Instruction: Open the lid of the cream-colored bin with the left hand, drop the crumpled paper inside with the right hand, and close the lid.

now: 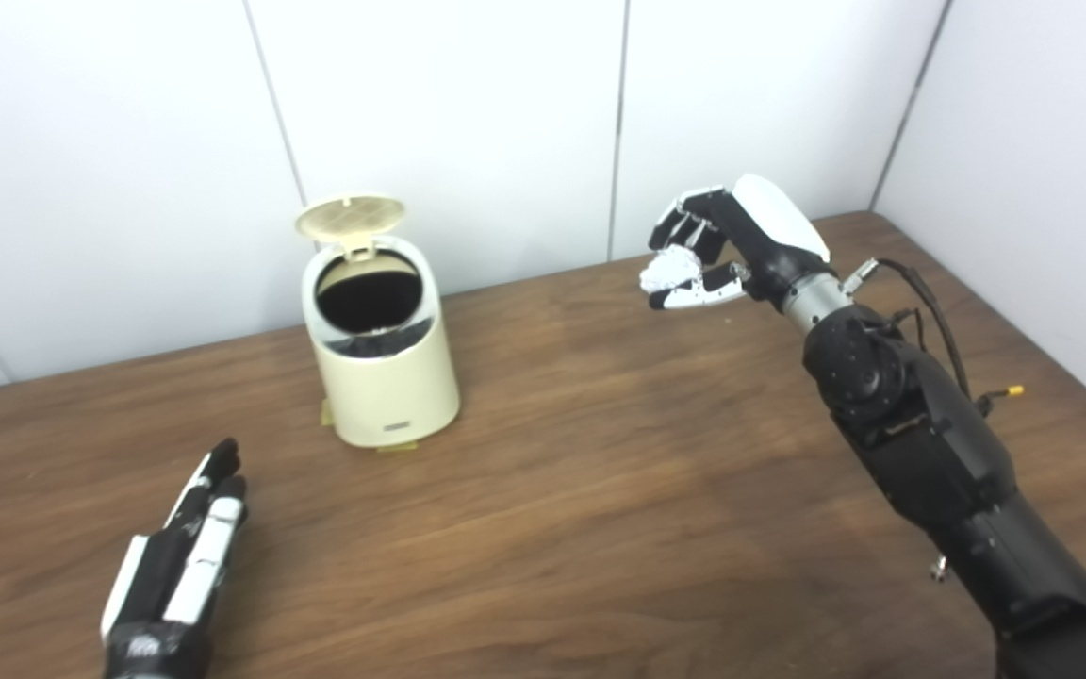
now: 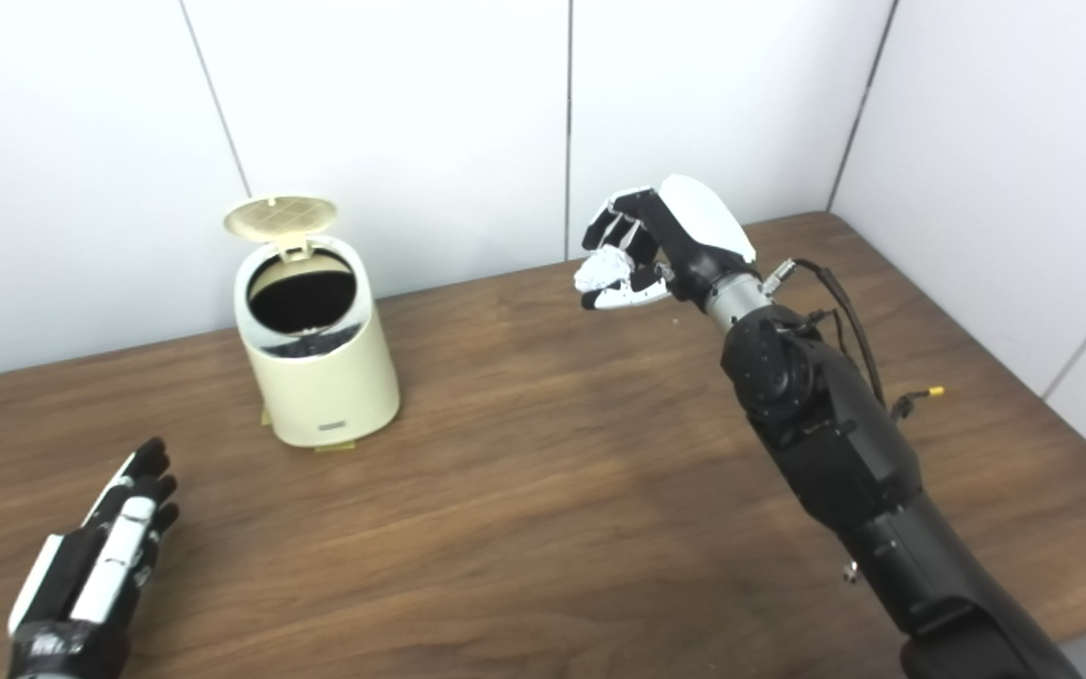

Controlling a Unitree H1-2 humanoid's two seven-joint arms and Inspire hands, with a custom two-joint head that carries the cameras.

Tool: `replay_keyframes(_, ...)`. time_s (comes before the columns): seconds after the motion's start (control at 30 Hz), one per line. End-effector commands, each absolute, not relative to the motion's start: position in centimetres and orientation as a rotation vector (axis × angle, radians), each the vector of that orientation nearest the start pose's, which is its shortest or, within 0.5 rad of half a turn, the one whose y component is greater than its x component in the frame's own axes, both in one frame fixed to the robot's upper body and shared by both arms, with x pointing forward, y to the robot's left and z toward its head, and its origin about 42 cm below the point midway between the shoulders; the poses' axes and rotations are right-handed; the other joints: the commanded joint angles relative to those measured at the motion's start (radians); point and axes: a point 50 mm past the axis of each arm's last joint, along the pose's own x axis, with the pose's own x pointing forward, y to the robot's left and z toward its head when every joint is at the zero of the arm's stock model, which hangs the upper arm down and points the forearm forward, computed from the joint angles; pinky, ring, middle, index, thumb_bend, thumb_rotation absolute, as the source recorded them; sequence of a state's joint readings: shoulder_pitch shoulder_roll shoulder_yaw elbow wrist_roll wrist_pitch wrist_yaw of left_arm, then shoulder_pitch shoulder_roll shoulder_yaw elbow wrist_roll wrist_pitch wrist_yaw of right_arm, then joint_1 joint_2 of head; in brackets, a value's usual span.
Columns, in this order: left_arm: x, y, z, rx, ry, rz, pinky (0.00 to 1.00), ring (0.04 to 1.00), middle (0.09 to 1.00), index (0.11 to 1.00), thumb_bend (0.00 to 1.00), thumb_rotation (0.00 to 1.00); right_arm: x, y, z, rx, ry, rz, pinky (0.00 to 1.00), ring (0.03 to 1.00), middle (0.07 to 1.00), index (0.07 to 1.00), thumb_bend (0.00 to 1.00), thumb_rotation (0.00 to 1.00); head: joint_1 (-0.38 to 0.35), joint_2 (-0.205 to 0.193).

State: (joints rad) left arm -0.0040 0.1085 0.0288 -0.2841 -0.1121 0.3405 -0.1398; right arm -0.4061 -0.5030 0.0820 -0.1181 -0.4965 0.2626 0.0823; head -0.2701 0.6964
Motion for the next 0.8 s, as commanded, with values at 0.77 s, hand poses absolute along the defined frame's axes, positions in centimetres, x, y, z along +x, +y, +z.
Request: replay_keyframes(0.77, 27.1, 20.1, 15.1, -0.076, 0.011, -0.055, 1.00, 1.000, 1.000, 1.000, 0.47, 0.65, 41.3, -15.5, 34.1, -0.792, -0.691, 0.163, 0.33, 0.371, 0.484, 0.552, 0.51, 0.00, 0.247, -0.032)
